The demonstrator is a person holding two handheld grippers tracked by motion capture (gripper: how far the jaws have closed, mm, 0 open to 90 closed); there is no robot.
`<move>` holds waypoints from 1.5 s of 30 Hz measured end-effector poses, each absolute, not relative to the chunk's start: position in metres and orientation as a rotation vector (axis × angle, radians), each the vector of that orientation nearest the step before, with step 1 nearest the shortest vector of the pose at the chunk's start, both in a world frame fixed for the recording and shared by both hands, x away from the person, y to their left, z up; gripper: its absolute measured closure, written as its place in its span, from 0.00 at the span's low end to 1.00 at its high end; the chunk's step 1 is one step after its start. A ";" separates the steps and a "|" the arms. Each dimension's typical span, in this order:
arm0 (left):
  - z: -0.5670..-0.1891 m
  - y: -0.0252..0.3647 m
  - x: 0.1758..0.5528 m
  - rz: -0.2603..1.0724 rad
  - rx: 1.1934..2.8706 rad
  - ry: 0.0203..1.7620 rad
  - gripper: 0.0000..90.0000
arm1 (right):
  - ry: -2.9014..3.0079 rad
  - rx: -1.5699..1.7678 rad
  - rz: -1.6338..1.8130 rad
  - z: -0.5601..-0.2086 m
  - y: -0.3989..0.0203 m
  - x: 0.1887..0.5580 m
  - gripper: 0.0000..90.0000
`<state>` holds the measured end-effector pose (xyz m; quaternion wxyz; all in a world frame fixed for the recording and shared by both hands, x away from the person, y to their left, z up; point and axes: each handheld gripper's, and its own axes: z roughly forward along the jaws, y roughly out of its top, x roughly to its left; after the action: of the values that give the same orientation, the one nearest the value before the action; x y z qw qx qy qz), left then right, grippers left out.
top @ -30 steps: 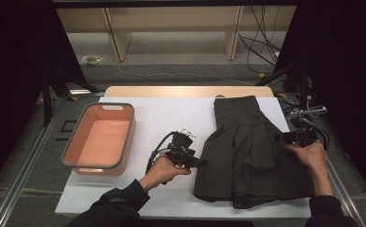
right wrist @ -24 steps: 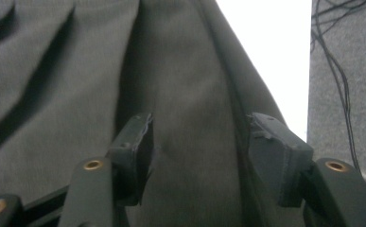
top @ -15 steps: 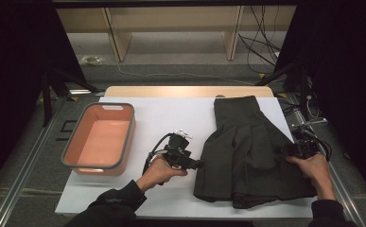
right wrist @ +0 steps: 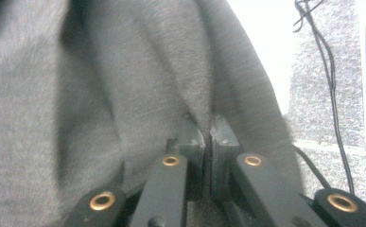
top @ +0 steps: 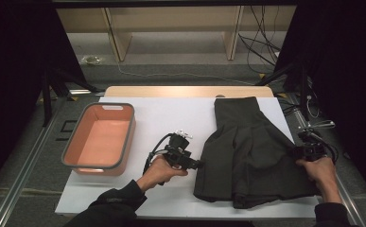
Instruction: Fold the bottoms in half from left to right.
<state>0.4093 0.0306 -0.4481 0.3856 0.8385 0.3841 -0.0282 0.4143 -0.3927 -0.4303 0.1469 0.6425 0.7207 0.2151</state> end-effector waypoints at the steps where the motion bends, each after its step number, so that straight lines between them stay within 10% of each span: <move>1: -0.448 0.031 0.409 -0.074 2.136 0.978 0.30 | 2.061 1.841 0.628 -0.428 -0.396 0.415 0.96; 33: -0.446 0.028 0.412 -0.116 2.096 1.008 0.27 | 2.075 1.877 0.520 -0.443 -0.409 0.421 0.95; 45: -0.459 0.008 0.421 -0.154 2.102 1.046 0.25 | 2.065 1.890 0.599 -0.444 -0.410 0.422 0.63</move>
<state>0.4208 0.0076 -0.4587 0.3843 0.8248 0.4104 -0.0604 0.4225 -0.4104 -0.4440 0.1391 0.6538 0.7143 0.2071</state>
